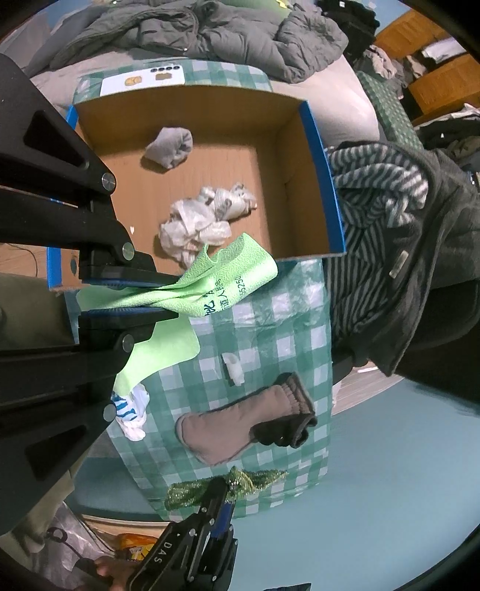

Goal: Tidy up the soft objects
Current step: 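Carry the lime-green cloth and green knit item over the cardboard box with both tools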

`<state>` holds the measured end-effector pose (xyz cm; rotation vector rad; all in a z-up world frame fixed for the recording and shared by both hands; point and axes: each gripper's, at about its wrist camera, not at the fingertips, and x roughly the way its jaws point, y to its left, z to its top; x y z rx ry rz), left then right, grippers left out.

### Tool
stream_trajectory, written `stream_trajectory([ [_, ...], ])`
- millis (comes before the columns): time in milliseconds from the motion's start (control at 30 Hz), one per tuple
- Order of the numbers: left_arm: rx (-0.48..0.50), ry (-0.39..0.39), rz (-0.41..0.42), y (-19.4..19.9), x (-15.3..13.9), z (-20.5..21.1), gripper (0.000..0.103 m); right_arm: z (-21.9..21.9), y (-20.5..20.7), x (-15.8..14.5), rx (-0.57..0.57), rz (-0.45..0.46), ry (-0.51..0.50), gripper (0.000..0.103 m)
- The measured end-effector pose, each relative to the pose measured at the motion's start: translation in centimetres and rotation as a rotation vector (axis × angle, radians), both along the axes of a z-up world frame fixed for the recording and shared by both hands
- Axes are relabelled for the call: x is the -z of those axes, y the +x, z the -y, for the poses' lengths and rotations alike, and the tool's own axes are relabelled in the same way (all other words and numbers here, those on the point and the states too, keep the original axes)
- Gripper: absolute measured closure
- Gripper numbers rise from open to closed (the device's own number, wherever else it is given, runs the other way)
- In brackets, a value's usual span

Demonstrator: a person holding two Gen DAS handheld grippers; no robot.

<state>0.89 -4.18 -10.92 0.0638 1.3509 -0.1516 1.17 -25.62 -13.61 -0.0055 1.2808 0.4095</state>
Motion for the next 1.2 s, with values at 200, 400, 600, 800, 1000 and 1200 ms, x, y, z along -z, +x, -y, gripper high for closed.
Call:
stream_trajectory([
  [200,-0.025,-0.001,0.021,-0.4,-0.9,-1.9,0.094,-2.8,0.4,-1.0,-0.047,0.019,0.008,0.089],
  [400,-0.059,0.0,0.029,-0.7,-1.3,-4.1,0.094,-5.7,0.9,-1.7,-0.09,0.034,0.017,0.089],
  [600,-0.087,0.01,0.044,-0.9,-1.7,-6.2,0.094,-8.4,1.3,-2.1,-0.136,0.043,0.021,0.089],
  [800,-0.115,0.023,0.052,-1.1,-1.7,-8.4,0.094,-11.4,1.6,-2.4,-0.188,0.054,0.025,0.089],
  [1000,-0.137,0.046,0.052,-1.2,-1.4,-10.8,0.094,-14.6,1.9,-2.6,-0.239,0.065,0.029,0.089],
  [1200,-0.154,0.054,0.042,-1.1,-0.6,-12.9,0.094,-17.7,2.3,-2.5,-0.283,0.067,0.025,0.089],
])
